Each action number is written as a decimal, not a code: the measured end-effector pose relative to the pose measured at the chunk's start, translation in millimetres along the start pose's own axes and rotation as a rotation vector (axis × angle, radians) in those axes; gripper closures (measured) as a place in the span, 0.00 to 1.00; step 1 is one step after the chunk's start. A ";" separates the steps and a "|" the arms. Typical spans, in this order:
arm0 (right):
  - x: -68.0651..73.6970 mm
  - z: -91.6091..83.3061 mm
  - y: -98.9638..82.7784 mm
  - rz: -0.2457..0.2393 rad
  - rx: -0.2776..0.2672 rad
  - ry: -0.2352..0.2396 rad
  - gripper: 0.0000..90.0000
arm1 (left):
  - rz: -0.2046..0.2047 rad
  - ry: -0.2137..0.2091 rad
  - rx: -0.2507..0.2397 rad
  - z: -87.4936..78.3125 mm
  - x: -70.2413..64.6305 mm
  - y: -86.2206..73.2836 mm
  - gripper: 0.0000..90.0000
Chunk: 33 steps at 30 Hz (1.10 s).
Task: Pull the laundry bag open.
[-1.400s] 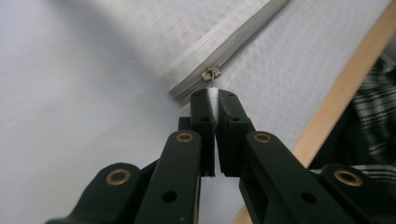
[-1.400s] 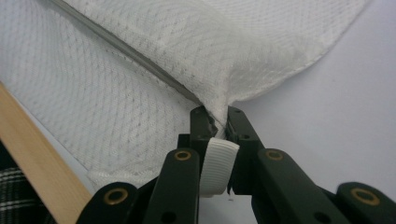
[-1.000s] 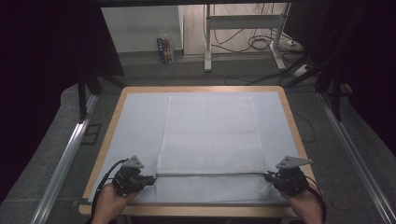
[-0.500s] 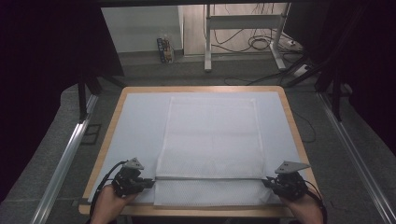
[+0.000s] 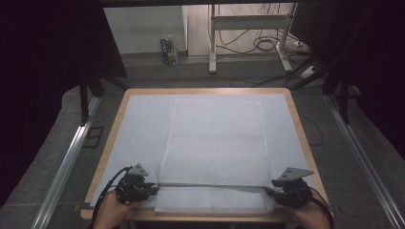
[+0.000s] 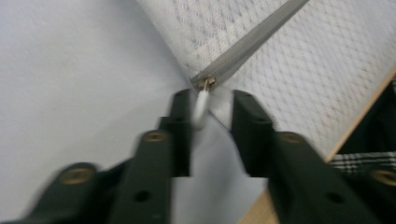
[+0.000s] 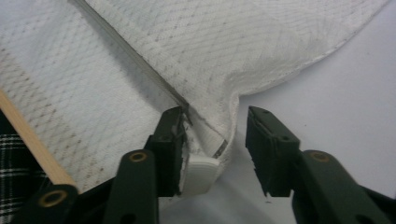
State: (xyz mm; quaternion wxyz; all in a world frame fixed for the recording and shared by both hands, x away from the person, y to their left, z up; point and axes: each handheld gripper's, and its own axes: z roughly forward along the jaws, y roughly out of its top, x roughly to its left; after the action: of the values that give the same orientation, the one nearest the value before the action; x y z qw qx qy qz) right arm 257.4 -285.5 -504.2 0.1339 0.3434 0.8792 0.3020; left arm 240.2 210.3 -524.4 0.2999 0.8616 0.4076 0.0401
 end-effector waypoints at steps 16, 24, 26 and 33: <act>-6.0 4.4 2.8 0.011 -0.074 -0.020 0.17 | 0.008 0.104 -0.066 5.7 -4.6 1.7 0.14; -3.1 -4.1 4.3 0.017 -0.120 -0.012 0.08 | -0.022 0.095 -0.153 -5.5 -5.3 -6.9 0.05; -2.8 -7.3 1.9 0.031 -0.130 -0.012 0.05 | -0.026 0.110 -0.186 -9.8 -5.3 -12.2 0.04; -3.4 -16.8 -12.4 0.080 -0.152 -0.016 0.00 | -0.012 0.165 -0.251 -18.0 -7.1 -32.5 0.01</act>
State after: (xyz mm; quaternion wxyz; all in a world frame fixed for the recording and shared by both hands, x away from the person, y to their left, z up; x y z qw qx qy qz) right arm 245.9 -302.4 -498.8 0.1545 0.3693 0.8382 0.3704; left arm 207.8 229.7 -526.2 0.3710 0.8085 0.4280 0.1597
